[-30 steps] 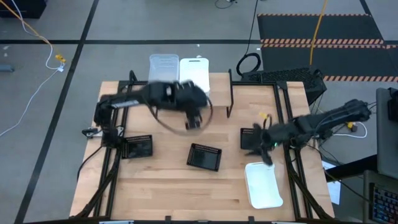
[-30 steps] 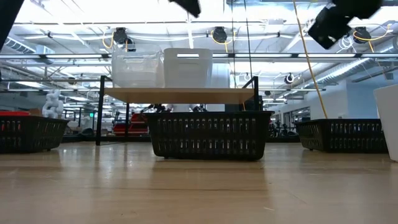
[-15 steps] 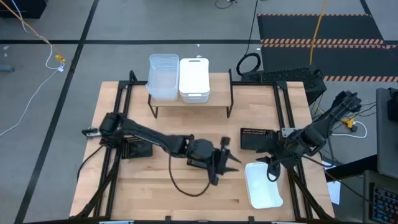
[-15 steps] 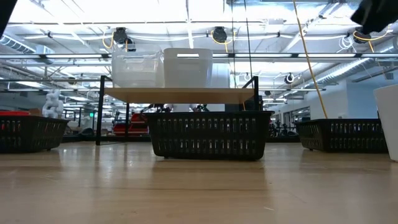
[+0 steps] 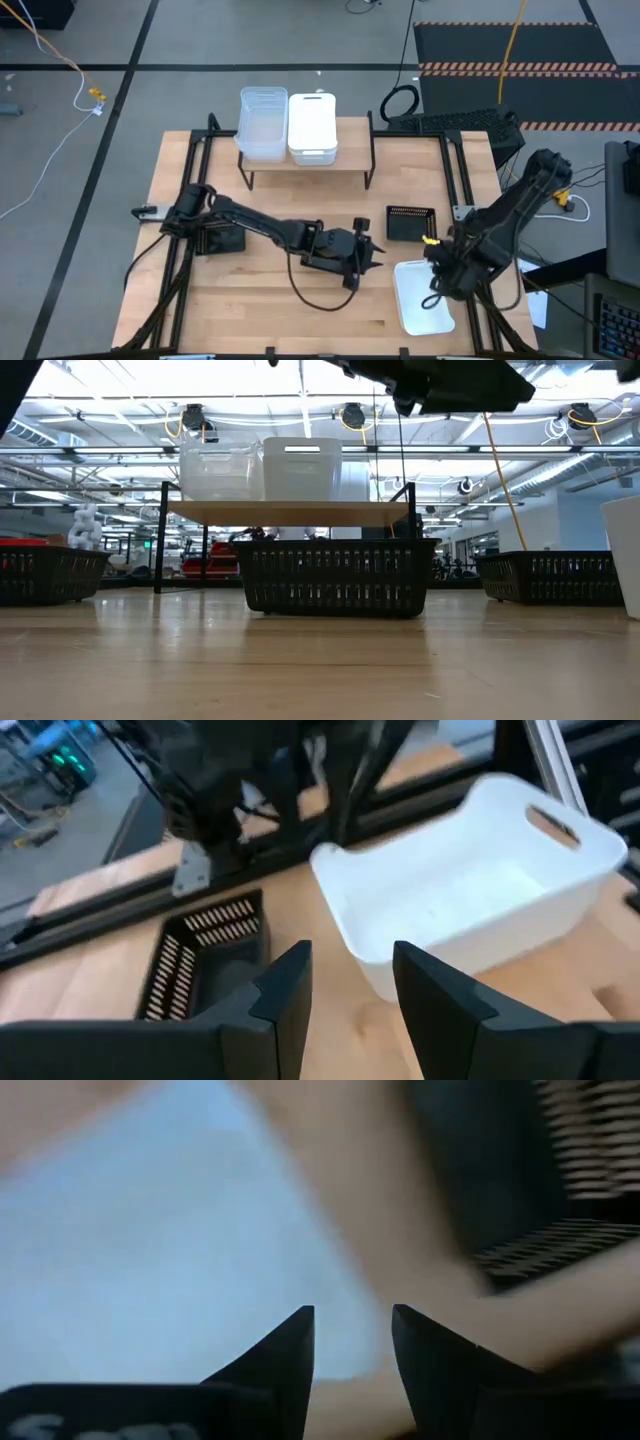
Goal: Stack baskets on shelf by color
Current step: Stack the white bin on top of the white bin on the shelf
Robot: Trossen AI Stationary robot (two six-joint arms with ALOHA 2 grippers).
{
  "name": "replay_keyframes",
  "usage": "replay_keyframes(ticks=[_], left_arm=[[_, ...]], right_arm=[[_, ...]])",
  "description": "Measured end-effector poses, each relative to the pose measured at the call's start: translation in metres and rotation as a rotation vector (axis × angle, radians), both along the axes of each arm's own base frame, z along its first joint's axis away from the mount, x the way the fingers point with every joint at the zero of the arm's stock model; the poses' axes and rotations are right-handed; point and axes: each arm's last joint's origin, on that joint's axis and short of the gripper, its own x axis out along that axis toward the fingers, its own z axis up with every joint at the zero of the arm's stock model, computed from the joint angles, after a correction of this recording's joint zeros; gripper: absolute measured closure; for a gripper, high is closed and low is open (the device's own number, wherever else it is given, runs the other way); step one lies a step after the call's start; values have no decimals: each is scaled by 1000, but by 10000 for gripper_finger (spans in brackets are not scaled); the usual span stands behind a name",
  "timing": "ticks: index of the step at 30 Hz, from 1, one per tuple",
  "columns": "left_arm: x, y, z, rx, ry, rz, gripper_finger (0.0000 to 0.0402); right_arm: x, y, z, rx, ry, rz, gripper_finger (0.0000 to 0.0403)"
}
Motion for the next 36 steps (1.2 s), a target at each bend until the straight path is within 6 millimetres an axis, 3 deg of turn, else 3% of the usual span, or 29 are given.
replay_keyframes(ticks=[4, 12, 25, 28, 33, 36], left_arm=[[1, 2, 2, -2, -20, 6, 256], [1, 2, 2, 38, -24, -11, 256], [1, 2, 1, 46, -12, -14, 256], [1, 2, 2, 44, -21, -13, 256], [1, 2, 2, 28, -19, -7, 256], [1, 1, 1, 20, -15, -6, 256]], right_arm=[[-3, -5, -4, -117, 52, -9, 273], [3, -2, -1, -58, -44, 11, 273], [-8, -12, -59, -22, 39, -28, 275], [-9, -12, -69, 19, 54, -28, 295], [-5, -6, -68, 83, 32, 39, 386], [-2, -1, -57, 144, -6, 37, 390]])
